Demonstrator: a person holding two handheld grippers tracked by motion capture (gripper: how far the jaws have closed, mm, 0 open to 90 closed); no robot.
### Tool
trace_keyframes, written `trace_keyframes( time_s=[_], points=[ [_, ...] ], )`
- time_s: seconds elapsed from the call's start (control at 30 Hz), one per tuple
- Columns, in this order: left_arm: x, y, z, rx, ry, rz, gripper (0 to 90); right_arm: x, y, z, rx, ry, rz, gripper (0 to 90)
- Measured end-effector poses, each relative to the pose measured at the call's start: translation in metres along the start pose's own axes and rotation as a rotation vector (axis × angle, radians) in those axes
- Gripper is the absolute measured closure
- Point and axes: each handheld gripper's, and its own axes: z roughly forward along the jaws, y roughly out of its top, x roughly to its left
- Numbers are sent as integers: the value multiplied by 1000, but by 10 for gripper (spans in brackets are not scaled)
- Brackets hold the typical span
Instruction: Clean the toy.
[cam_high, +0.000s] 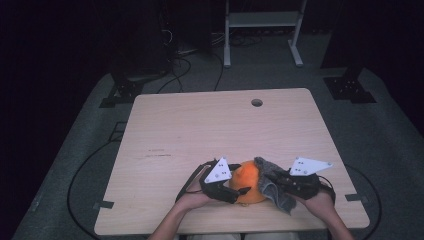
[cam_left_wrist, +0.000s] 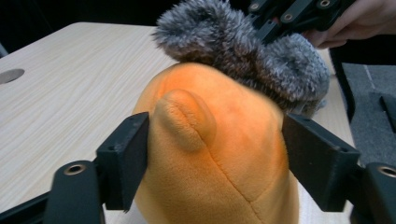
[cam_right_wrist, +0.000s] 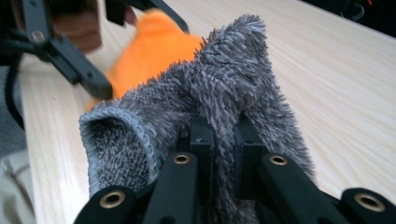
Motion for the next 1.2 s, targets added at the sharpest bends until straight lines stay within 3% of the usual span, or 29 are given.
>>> trace_keyframes(
  time_s=[0.1,0.17,0.23,0.33,0.4,0.5,0.53,0.57,0.63,0.67,0.73,0.8,0.87,0.93,1.03,1.13,1.2],
  points=[
    [-7,1,5,-8,15,35,333,2,3,-7,4,-28,-1,808],
    [-14,3,8,-6,11,75,351,10,14,-8,-33,-9,-36,808],
    [-17,4,7,23,23,110,354,17,23,-3,-16,-8,-83,808],
    [-12,3,2,4,-12,76,353,9,16,1,-15,1,-63,808],
    [-10,2,3,2,-15,66,353,1,9,-1,20,-42,-41,808],
    [-12,2,5,6,-1,87,370,-3,7,-5,25,-57,-17,808],
    [-14,3,6,7,5,99,373,4,14,-7,-18,-24,-35,808],
    [-18,4,8,18,6,131,373,9,20,-6,-19,-18,-63,808],
    [-18,4,7,26,3,140,368,15,24,-2,-2,-26,-101,808],
    [-18,4,7,26,3,140,361,15,24,-2,-2,-26,-101,808],
    [-10,6,0,1,-28,76,302,7,14,0,-3,-21,-69,808],
    [-6,6,-1,-9,-34,50,287,3,7,0,-1,-22,-47,808],
    [-6,5,-1,-7,-32,50,328,3,6,-1,8,-24,-46,808],
    [-6,7,-1,6,-12,48,404,1,7,-3,41,-55,-55,808],
    [-12,8,5,8,-12,94,452,10,21,-10,-36,-9,-47,809],
    [-15,10,3,27,-26,125,404,19,31,-2,-16,-11,-99,809],
    [-8,10,-4,4,-53,79,318,14,25,2,-26,7,-63,810]
  ],
)
